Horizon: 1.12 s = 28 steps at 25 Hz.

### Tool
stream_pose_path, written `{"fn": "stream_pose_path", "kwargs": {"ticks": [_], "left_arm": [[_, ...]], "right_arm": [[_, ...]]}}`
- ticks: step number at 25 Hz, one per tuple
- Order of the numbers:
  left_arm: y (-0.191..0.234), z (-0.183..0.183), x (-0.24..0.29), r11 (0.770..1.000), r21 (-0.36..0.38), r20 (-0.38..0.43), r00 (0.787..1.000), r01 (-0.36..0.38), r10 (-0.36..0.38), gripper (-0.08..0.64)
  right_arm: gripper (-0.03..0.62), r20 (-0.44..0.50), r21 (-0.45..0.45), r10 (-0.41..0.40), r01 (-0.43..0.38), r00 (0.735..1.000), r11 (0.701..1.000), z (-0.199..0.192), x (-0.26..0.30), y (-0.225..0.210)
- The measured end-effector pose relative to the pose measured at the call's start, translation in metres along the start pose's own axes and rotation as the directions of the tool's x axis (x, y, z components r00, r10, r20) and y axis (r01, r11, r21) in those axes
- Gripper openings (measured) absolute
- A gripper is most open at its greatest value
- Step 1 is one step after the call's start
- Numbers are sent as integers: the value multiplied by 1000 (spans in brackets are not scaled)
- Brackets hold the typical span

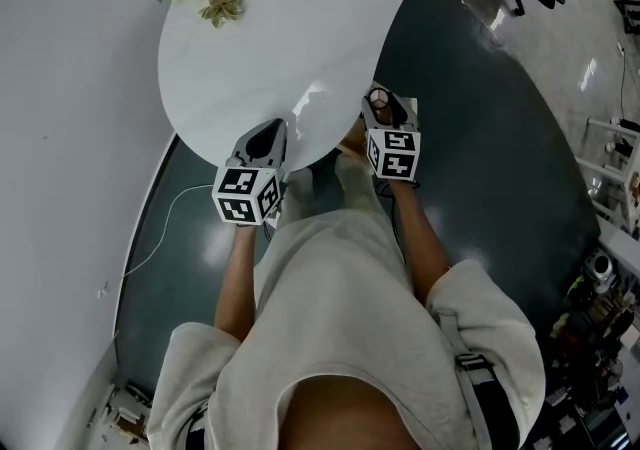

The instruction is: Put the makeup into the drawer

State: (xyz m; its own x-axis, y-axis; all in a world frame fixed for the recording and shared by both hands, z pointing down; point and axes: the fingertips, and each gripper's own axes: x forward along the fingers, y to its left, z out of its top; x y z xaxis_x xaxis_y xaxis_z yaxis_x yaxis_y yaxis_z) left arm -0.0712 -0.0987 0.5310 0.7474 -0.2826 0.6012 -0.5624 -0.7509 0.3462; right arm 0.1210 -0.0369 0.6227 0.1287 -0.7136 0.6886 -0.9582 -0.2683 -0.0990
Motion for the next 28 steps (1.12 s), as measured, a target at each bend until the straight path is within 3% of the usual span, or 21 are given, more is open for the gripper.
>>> {"fn": "stream_pose_path", "kwargs": {"ticks": [7, 18, 28], "left_arm": [[-24, 1, 21, 998, 34, -39, 998, 48, -46, 12], [-15, -7, 30, 999, 20, -76, 997, 36, -35, 12], [-3, -21, 37, 1000, 6, -113, 993, 26, -25, 12]], "right_arm": [[216, -85, 95, -18, 27, 996, 995, -46, 5, -28], [217, -256, 183, 40, 8, 966, 983, -112, 66, -34], [218, -381, 342, 72, 68, 922, 937, -166, 104, -31]]}}
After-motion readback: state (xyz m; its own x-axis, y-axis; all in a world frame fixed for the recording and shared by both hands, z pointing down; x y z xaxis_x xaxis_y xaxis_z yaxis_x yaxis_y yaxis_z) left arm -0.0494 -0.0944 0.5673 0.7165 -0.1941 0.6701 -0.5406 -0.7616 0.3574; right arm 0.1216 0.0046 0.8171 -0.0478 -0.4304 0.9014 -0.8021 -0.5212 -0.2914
